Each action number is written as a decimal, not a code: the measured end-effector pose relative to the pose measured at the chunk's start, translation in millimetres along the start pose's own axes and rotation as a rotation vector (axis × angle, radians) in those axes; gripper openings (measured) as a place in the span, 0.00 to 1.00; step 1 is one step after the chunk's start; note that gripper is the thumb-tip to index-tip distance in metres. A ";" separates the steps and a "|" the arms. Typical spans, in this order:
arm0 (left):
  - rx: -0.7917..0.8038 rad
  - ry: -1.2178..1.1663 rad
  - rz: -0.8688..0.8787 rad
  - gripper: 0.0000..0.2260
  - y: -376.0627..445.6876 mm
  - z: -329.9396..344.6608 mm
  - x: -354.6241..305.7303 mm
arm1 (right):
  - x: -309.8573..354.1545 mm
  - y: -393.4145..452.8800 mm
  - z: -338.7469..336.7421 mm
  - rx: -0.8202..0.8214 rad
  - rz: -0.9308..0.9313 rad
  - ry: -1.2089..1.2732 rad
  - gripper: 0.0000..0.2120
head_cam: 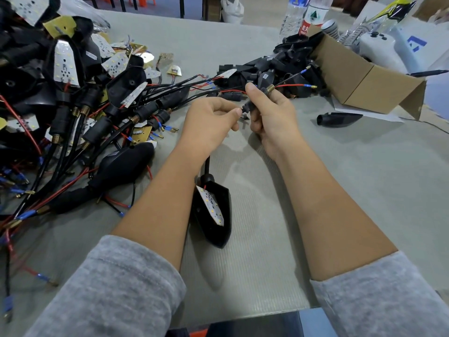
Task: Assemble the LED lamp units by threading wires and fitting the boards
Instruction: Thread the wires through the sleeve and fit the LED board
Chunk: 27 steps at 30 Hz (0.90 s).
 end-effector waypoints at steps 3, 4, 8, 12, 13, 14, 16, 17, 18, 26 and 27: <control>0.001 -0.040 -0.011 0.04 -1.6 -0.9 -1.1 | 0.3 -0.9 0.8 0.020 0.012 -0.056 0.11; 0.005 -0.069 -0.019 0.02 -1.9 -0.6 -1.8 | 0.5 -1.2 1.0 0.026 0.014 -0.063 0.11; 0.017 -0.178 -0.092 0.07 -3.2 2.9 -4.1 | 1.8 -3.1 5.4 0.080 0.001 -0.071 0.10; 0.020 -0.202 -0.115 0.07 -3.0 3.7 -4.2 | 0.1 -4.6 8.9 0.099 -0.006 -0.088 0.12; 0.030 -0.179 -0.107 0.07 -2.8 3.7 -4.0 | -0.3 -3.9 7.9 0.077 -0.002 -0.063 0.12; 0.050 -0.162 -0.101 0.06 -2.5 4.2 -3.9 | -0.5 -3.0 6.3 0.046 0.002 -0.022 0.12; 0.116 -0.130 -0.111 0.06 -1.9 6.8 -2.9 | -1.2 -0.6 0.8 -0.039 0.021 0.079 0.11; 0.153 -0.088 -0.125 0.07 -1.7 8.5 -1.9 | -1.7 0.6 -2.4 -0.084 0.035 0.120 0.11; 0.187 -0.031 -0.137 0.08 -1.8 10.5 -0.9 | -2.5 1.6 -5.1 -0.121 0.049 0.149 0.11; 0.295 0.052 -0.099 0.14 -2.3 13.9 3.1 | -3.3 2.1 -5.5 -0.109 0.064 0.137 0.14; 0.299 0.052 -0.096 0.14 -2.5 13.5 3.2 | -3.1 2.0 -5.5 -0.097 0.062 0.122 0.14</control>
Point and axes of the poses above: each hand's wrist, its own y-axis towards the middle knuckle, its own z-axis out of the palm, x = y × z, the point moved 4 cm from there along y, towards the middle knuckle, and after that the axes turned 9 degrees about -z, right-handed, at the moved point
